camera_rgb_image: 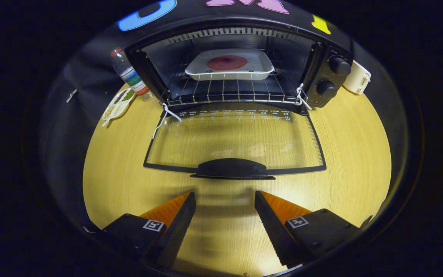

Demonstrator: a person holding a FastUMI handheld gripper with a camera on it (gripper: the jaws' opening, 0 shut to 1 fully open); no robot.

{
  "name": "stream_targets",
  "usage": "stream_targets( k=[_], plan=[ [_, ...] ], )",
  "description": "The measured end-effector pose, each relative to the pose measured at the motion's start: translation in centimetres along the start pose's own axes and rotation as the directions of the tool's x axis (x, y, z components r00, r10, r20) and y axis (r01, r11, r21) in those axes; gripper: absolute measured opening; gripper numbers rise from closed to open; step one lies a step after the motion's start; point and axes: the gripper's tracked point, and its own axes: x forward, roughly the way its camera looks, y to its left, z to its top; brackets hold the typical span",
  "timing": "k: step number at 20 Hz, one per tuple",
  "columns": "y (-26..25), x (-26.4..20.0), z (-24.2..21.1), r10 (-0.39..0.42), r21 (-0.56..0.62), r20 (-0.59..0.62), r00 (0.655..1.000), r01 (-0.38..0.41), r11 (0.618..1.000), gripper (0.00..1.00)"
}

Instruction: Open the toaster oven, put the food inside, and close the toaster oven door.

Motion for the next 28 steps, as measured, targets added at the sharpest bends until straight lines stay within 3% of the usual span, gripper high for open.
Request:
stream_targets(
  k=[4, 6, 9, 13, 20, 25, 28],
  plan=[
    [-1.4, 1.7, 0.4, -0.065, 0.026, -0.012, 0.998, 0.065, 0.998, 1.00],
    [-0.8, 2.3, 1.0, -0.055, 0.068, -0.017, 0.998, 0.056, 0.996, 0.99],
    [-0.7, 2.4, 0.9, -0.068, 0.033, -0.013, 0.998, 0.068, 0.997, 0.99],
    [0.1, 1.2, 1.3, -0.011, 0.082, -0.021, 1.000, 0.013, 0.997, 0.99],
    [0.7, -3.9, 3.7, 0.077, 0.166, 0.134, 0.988, -0.099, 0.981, 0.99],
    [0.2, -8.3, 8.5, 0.100, 0.142, 0.339, 0.936, -0.156, 0.977, 0.99],
    [-1.5, -10.7, 8.5, 0.086, 0.129, 0.387, 0.918, -0.146, 0.981, 0.99]
  ],
)
